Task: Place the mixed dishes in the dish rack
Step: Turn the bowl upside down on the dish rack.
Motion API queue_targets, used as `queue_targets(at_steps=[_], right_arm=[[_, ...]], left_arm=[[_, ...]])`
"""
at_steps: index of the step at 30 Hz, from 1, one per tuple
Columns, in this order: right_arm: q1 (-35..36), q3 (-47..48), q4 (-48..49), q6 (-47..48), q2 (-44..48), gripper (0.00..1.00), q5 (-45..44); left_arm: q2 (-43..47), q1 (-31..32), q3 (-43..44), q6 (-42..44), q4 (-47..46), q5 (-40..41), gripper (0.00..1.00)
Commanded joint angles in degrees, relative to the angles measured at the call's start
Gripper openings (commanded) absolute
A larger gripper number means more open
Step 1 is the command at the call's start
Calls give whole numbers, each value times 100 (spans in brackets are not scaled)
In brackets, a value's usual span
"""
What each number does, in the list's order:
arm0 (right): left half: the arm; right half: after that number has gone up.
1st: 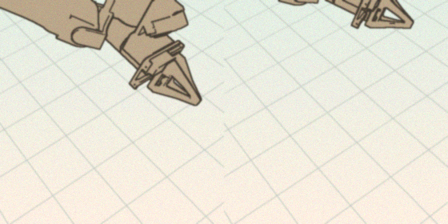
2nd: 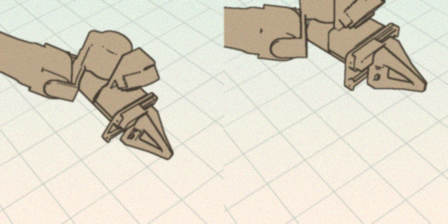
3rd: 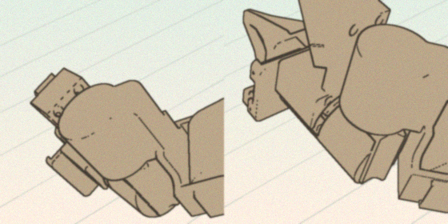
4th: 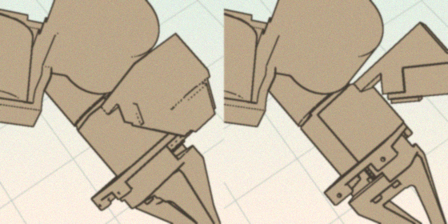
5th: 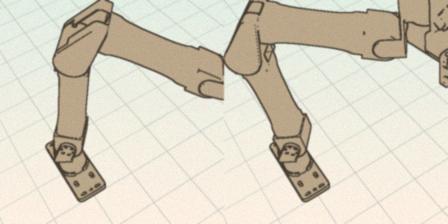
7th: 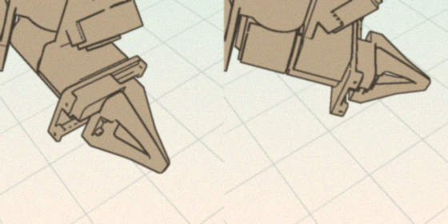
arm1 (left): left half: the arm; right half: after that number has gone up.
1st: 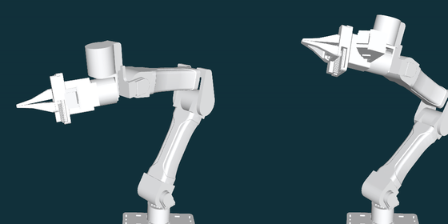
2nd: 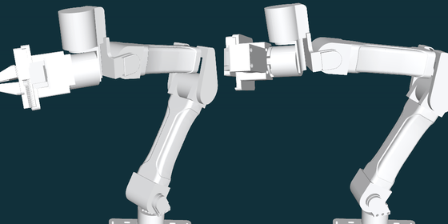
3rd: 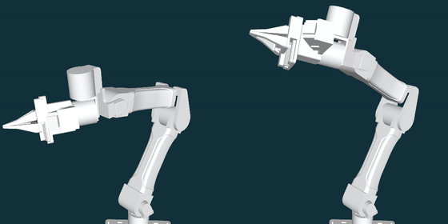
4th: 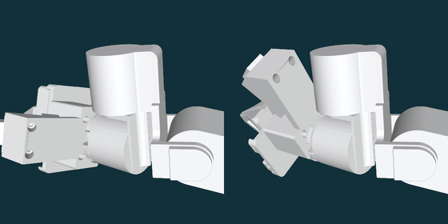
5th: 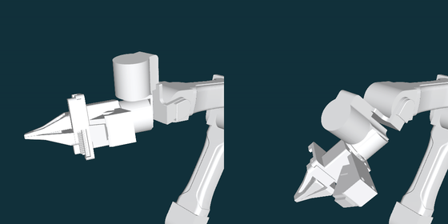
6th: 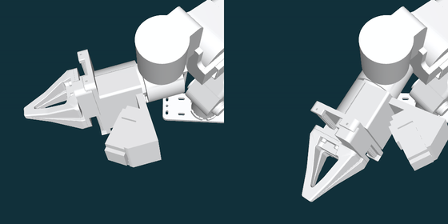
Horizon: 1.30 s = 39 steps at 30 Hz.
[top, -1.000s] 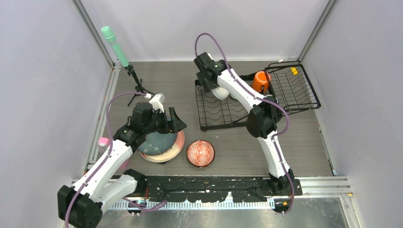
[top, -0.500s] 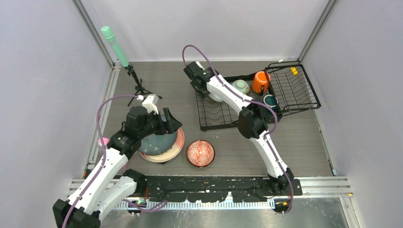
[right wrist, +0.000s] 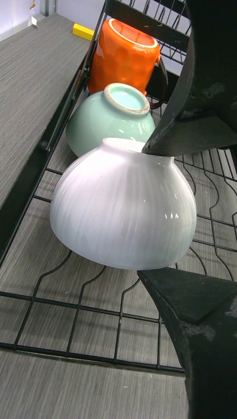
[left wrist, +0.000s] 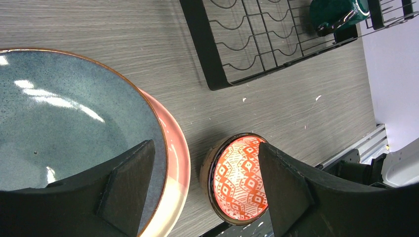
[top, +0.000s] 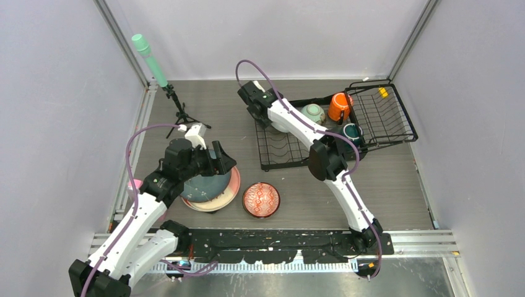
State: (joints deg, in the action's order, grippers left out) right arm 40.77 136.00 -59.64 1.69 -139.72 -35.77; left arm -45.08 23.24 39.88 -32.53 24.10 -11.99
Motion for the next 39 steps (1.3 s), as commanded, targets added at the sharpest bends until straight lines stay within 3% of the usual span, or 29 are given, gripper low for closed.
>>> queue_targets(at_steps=[1,7,10,39], right_arm=[[34,135,161,-165,-373,60,542],[73,121,175,-307,-537,64,603],[101,119,191,-345,-581,70,637],[185,39,356,-567,-875,88,862]], left_arm=[[32,13,155,19,-17,39,79],[84,13,152,10,0,73,79],[91,18,160,2,29,87,79],[71,13,200,-14,125,65,80]])
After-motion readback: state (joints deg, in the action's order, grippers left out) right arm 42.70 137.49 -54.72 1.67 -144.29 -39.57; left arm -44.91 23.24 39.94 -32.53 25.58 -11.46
